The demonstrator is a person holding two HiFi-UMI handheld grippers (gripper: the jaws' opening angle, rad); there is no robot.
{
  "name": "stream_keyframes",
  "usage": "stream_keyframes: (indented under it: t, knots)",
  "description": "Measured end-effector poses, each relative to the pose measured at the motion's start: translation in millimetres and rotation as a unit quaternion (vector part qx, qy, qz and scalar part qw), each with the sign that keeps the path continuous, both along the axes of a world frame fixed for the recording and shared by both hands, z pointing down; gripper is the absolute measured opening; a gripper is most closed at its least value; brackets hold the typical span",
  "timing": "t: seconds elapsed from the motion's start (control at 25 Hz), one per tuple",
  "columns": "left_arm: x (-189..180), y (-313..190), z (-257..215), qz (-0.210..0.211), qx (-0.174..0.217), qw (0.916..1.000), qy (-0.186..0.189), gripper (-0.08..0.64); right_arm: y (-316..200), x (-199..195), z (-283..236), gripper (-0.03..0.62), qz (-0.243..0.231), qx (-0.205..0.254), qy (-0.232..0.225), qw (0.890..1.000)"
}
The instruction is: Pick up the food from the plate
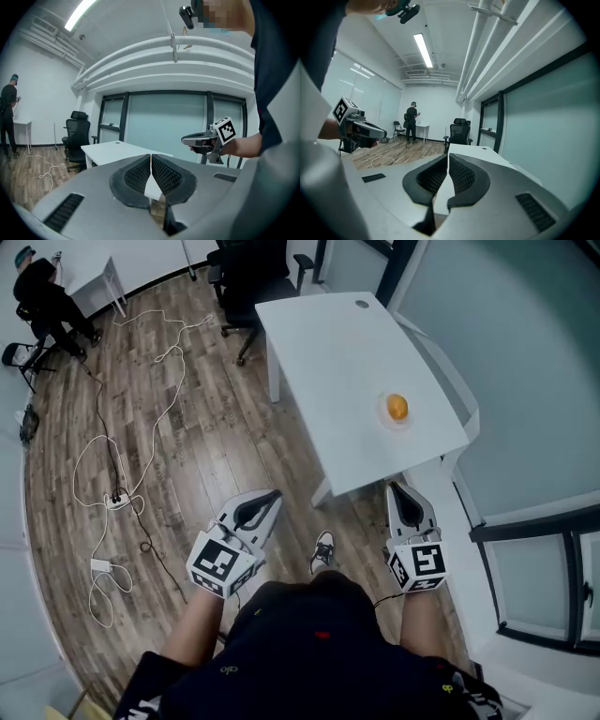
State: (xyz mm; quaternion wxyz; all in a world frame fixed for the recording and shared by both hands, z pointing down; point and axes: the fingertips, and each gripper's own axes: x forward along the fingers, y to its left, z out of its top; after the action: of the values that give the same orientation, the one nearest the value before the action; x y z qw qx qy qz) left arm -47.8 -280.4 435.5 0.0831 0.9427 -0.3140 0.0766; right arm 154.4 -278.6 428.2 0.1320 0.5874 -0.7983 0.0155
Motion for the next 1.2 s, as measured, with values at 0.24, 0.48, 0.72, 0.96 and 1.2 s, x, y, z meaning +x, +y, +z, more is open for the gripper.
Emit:
stream_keyframes:
  t: [0.24, 0.48, 0.72, 0.96, 1.2]
  knots:
    - [65.7, -69.7, -4.7, -0.014, 0.001, 0.9999, -0.008, 0.026, -78.4, 72.3, 6.3, 0.028, -0.002, -0.011, -0.007, 1.000]
    - [129.1, -119.7, 10.2, -0.021, -0.030, 0.9991, -0.021, 0.026, -148.0, 142.8, 29.1, 0.028, 0.004, -0.035, -0.012, 0.999]
    - [163.3, -154.6, 17.8, -0.032, -0.045, 0.9974, -0.047, 0.026, -208.0, 198.1, 70.8, 0.029, 0.019, -0.078, -0.043, 0.996]
    - [162.5, -162.4, 35.2, -0.044, -0.070, 0.9943, -0.068, 0.026, -254.1, 215.0, 142.0, 0.224, 0.039, -0.148, -0.025, 0.988]
    - [153.3, -180.3, 50.8, -0.038, -0.093, 0.9927, -0.067, 0.026, -305.1, 221.6, 208.5, 0.360, 0.085, -0.201, 0.006, 0.976]
